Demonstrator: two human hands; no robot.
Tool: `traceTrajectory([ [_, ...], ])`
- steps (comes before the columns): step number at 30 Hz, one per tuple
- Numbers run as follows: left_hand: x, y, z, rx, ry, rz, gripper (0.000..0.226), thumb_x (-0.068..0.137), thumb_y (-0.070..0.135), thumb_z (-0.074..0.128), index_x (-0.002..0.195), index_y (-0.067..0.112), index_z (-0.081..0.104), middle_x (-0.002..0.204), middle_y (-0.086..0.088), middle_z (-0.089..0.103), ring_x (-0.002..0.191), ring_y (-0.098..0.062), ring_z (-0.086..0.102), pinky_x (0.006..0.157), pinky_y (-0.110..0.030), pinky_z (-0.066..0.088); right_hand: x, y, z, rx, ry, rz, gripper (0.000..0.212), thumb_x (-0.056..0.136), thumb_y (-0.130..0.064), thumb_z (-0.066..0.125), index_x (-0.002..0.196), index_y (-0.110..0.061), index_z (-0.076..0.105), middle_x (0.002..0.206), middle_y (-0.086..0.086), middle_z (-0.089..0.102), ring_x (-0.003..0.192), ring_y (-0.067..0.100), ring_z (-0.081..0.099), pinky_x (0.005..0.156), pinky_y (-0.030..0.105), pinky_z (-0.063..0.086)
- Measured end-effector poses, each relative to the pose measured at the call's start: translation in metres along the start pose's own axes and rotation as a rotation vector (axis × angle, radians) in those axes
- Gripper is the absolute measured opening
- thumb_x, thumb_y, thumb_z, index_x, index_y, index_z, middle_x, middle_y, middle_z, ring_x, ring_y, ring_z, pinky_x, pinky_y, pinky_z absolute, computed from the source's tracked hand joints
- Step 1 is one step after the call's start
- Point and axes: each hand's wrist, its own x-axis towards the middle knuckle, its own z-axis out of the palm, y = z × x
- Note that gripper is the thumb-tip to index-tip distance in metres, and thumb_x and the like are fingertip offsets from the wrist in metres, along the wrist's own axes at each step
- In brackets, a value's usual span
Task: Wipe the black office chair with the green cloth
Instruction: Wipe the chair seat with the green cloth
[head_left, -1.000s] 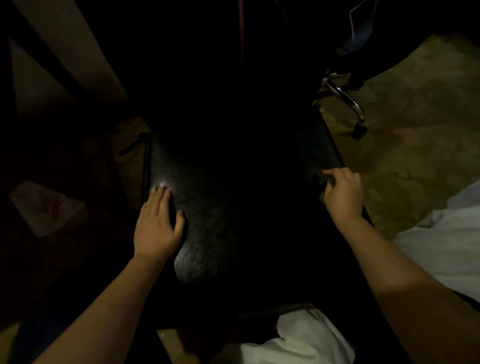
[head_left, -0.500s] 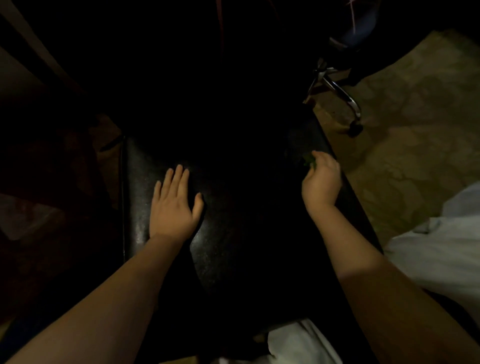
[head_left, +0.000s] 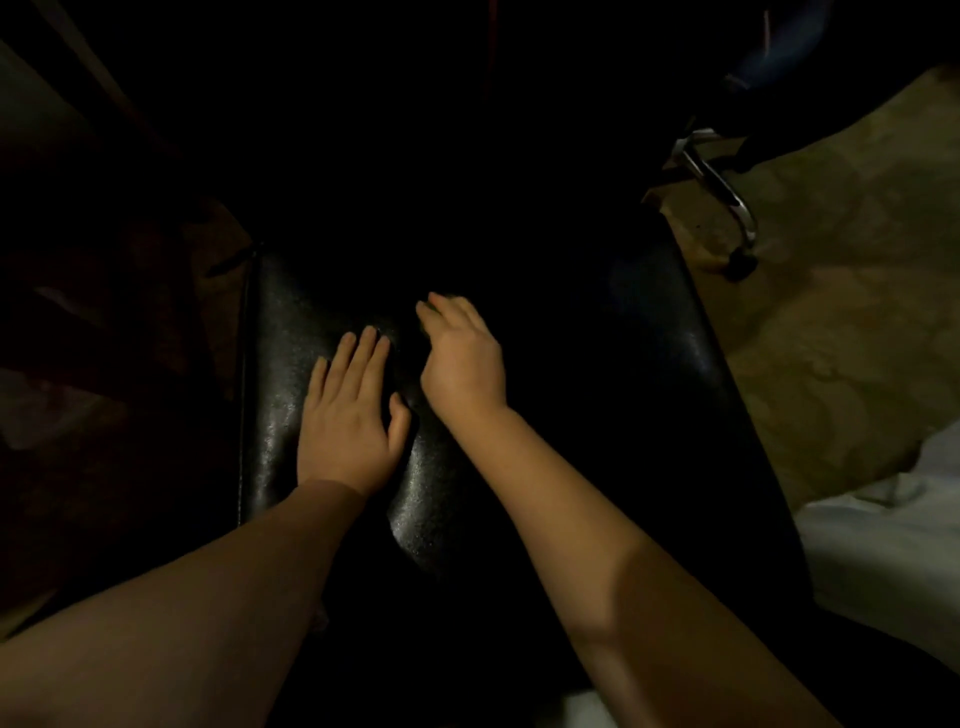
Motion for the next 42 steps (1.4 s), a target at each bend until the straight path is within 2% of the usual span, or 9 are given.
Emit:
traceTrajectory([
  [5, 0.0, 0.0, 0.0, -0.012, 0.026, -0.007, 0.063, 0.091, 0.032, 0.03, 0.149, 0.008, 0.037, 0.158, -0.008, 0.03, 0.148, -0.021, 0.021, 0.122, -0.041, 0.012, 0.013, 0.031, -0.009, 0.01, -0.06, -0.081, 0.044, 0.095, -0.001, 0.048, 0.137, -0.016, 0.054, 0.145, 0.004, 0.048, 0.14, 0.021, 0.034, 0.114, 0.027, 0.024],
  [9, 0.002, -0.001, 0.002, -0.023, 0.035, 0.007, 0.062, 0.091, 0.03, 0.032, 0.148, 0.008, 0.038, 0.157, -0.008, 0.032, 0.148, -0.021, 0.021, 0.122, -0.04, 0.011, 0.026, 0.049, -0.018, 0.032, -0.023, -0.015, 0.042, 0.098, -0.002, 0.047, 0.138, -0.015, 0.053, 0.148, 0.007, 0.045, 0.144, 0.022, 0.028, 0.118, 0.034, 0.024],
  [13, 0.003, -0.004, 0.003, -0.029, 0.033, 0.017, 0.061, 0.092, 0.03, 0.032, 0.149, 0.009, 0.036, 0.158, -0.007, 0.03, 0.149, -0.02, 0.019, 0.123, -0.038, 0.008, 0.027, 0.077, -0.039, -0.011, 0.007, 0.021, 0.045, 0.097, 0.004, 0.046, 0.139, -0.012, 0.05, 0.151, 0.009, 0.04, 0.145, 0.022, 0.024, 0.118, 0.027, 0.016],
  [17, 0.004, -0.005, 0.003, -0.021, 0.031, 0.023, 0.062, 0.091, 0.03, 0.032, 0.148, 0.008, 0.038, 0.157, -0.008, 0.032, 0.148, -0.022, 0.021, 0.122, -0.037, 0.008, 0.029, 0.122, -0.073, 0.003, 0.079, 0.151, 0.042, 0.097, 0.004, 0.042, 0.138, -0.005, 0.051, 0.149, 0.014, 0.04, 0.143, 0.026, 0.029, 0.118, 0.028, 0.018],
  [23, 0.005, -0.006, 0.003, -0.023, 0.014, 0.031, 0.062, 0.092, 0.031, 0.031, 0.149, 0.008, 0.037, 0.157, -0.008, 0.031, 0.148, -0.021, 0.021, 0.123, -0.038, 0.008, 0.031, 0.175, -0.092, 0.034, 0.183, 0.316, 0.041, 0.097, -0.003, 0.046, 0.138, -0.008, 0.052, 0.146, 0.012, 0.044, 0.131, 0.026, 0.044, 0.102, 0.014, 0.024],
  [30, 0.006, -0.007, 0.003, -0.026, 0.01, 0.031, 0.062, 0.091, 0.031, 0.033, 0.148, 0.007, 0.038, 0.157, -0.008, 0.031, 0.148, -0.022, 0.022, 0.123, -0.038, 0.008, 0.061, 0.199, -0.095, -0.004, 0.322, 0.448, 0.039, 0.093, -0.01, 0.053, 0.131, -0.01, 0.057, 0.129, 0.014, 0.059, 0.117, 0.027, 0.055, 0.093, 0.017, 0.032],
  [32, 0.006, -0.008, 0.004, -0.034, 0.013, 0.038, 0.061, 0.091, 0.03, 0.034, 0.148, 0.007, 0.039, 0.157, -0.008, 0.031, 0.148, -0.022, 0.022, 0.123, -0.038, 0.007, 0.077, 0.202, -0.101, -0.006, 0.349, 0.513, 0.036, 0.091, -0.013, 0.056, 0.126, -0.008, 0.058, 0.122, 0.016, 0.062, 0.113, 0.03, 0.057, 0.092, 0.022, 0.037],
  [36, 0.006, -0.011, 0.008, -0.028, 0.017, 0.056, 0.061, 0.091, 0.03, 0.034, 0.148, 0.007, 0.038, 0.158, -0.008, 0.03, 0.149, -0.022, 0.02, 0.123, -0.04, 0.009, 0.1, 0.19, -0.094, -0.054, 0.376, 0.551, 0.024, 0.09, -0.006, 0.052, 0.11, 0.006, 0.06, 0.114, 0.025, 0.058, 0.107, 0.037, 0.055, 0.085, 0.023, 0.033],
  [42, 0.007, -0.012, 0.011, -0.012, 0.01, 0.063, 0.062, 0.091, 0.03, 0.034, 0.149, 0.007, 0.036, 0.159, -0.008, 0.028, 0.149, -0.023, 0.019, 0.122, -0.042, 0.011, 0.126, 0.118, -0.064, -0.101, 0.214, 0.529, 0.023, 0.089, 0.001, 0.045, 0.099, 0.011, 0.063, 0.107, 0.028, 0.063, 0.101, 0.037, 0.059, 0.085, 0.038, 0.04],
])
